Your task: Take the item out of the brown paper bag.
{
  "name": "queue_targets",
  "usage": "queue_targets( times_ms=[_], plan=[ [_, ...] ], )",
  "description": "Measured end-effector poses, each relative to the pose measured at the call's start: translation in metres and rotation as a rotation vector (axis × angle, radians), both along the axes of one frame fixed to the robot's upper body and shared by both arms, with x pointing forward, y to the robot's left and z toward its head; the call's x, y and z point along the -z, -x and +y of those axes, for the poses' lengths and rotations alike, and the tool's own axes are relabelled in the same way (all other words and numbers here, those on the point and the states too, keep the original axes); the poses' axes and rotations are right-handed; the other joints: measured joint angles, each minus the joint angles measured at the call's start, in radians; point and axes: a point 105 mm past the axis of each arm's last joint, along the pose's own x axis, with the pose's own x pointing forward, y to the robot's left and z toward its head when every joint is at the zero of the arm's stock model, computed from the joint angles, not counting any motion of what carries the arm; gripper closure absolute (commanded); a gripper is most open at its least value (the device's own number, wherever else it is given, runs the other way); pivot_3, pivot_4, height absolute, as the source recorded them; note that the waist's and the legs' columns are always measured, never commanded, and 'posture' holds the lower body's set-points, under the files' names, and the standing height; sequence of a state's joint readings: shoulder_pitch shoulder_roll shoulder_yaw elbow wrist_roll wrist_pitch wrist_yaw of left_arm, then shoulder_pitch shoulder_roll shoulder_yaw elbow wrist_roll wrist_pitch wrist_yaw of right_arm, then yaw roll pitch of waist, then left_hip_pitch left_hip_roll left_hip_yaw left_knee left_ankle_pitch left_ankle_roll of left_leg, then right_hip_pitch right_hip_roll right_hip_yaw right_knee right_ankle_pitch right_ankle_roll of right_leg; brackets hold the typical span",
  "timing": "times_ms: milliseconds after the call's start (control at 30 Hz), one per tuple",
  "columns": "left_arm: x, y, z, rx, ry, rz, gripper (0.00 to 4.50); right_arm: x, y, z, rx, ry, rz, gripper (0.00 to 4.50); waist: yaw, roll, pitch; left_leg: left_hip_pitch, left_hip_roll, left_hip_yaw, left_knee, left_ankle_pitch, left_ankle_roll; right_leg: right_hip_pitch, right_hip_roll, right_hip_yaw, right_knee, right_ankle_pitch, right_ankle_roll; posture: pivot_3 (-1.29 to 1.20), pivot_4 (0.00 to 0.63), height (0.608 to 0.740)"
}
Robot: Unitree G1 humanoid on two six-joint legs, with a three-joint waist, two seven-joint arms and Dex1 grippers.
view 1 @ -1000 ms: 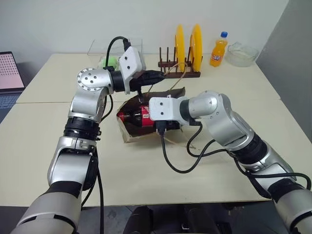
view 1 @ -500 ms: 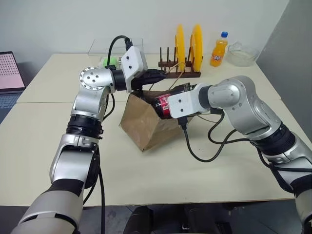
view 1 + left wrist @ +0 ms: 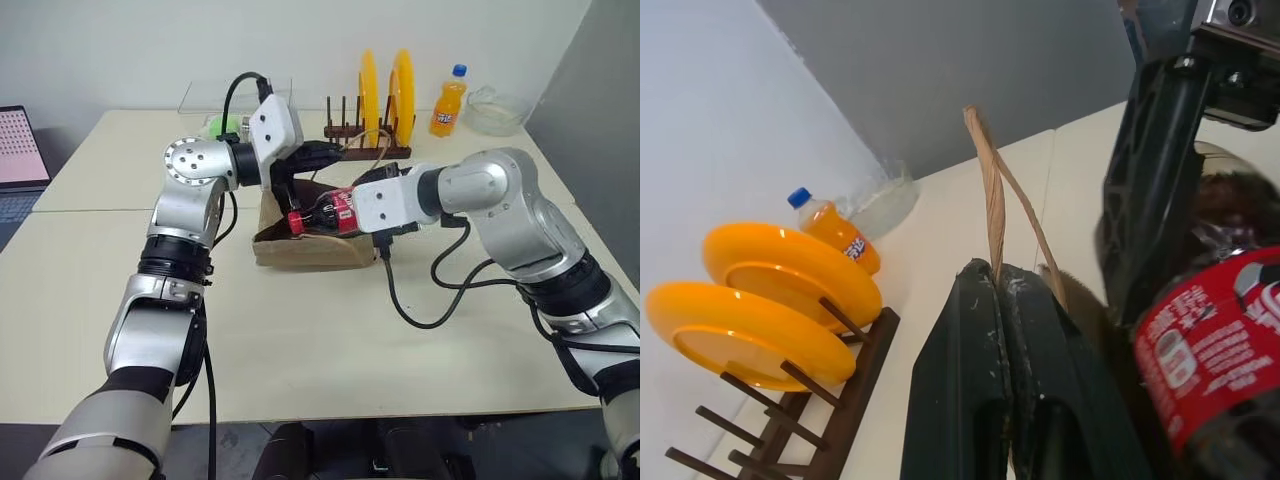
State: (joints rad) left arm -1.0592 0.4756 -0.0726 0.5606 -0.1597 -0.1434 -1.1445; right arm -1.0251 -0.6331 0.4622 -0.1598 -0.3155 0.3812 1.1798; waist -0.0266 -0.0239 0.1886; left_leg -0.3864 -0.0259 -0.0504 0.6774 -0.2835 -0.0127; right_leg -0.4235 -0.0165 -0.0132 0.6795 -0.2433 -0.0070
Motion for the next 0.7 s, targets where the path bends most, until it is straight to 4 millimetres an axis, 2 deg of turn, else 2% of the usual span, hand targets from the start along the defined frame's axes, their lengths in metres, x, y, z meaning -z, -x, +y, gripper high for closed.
queue_targets(
  times_ms=[100,267,400,533,633,700],
  plan=[
    [0.000,0.000,0.000,0.000,-0.002,-0.003,4.50,-0.003,0.001,-0.015,0.041,-0.046,0.053,1.47,0.001,0.000,0.000,0.000,0.000,0.000,0.000,0.000,0.000,0.000,0.000,0.000,0.000,0.000,0.000,0.00,0.150,0.740],
    [0.002,0.000,0.001,-0.002,-0.006,0.003,4.50,-0.032,0.008,-0.047,0.119,-0.178,0.057,1.47,0.002,0.000,0.000,-0.001,0.000,0.000,0.000,0.000,0.000,0.000,0.000,0.000,-0.001,0.000,0.000,0.00,0.150,0.740],
    [0.003,0.000,0.001,-0.003,-0.009,0.003,4.50,-0.037,0.016,-0.079,0.225,-0.296,0.101,1.47,0.005,0.000,0.000,-0.001,0.000,0.000,0.000,0.000,0.000,0.000,0.000,0.000,-0.001,0.000,0.000,0.00,0.150,0.740],
    [0.004,0.000,0.002,-0.007,-0.011,0.006,4.50,-0.028,0.015,-0.115,0.373,-0.344,0.128,1.47,0.007,0.000,0.000,-0.001,0.000,0.000,0.000,0.000,0.000,0.000,0.000,0.000,0.000,0.000,0.000,0.00,0.150,0.740],
    [0.006,0.000,0.003,-0.010,-0.011,0.010,4.50,-0.005,0.009,-0.146,0.512,-0.364,0.155,1.47,0.007,0.000,0.000,0.000,0.000,0.001,0.000,0.000,0.000,0.001,0.000,0.000,0.000,0.000,0.000,0.00,0.150,0.740],
    [0.006,0.000,0.003,-0.009,-0.011,0.012,4.50,0.018,-0.001,-0.167,0.610,-0.372,0.172,1.47,0.006,0.000,0.000,0.000,0.000,0.002,0.000,0.000,0.000,0.001,0.000,0.001,0.000,0.000,0.000,0.00,0.150,0.740]
  ],
)
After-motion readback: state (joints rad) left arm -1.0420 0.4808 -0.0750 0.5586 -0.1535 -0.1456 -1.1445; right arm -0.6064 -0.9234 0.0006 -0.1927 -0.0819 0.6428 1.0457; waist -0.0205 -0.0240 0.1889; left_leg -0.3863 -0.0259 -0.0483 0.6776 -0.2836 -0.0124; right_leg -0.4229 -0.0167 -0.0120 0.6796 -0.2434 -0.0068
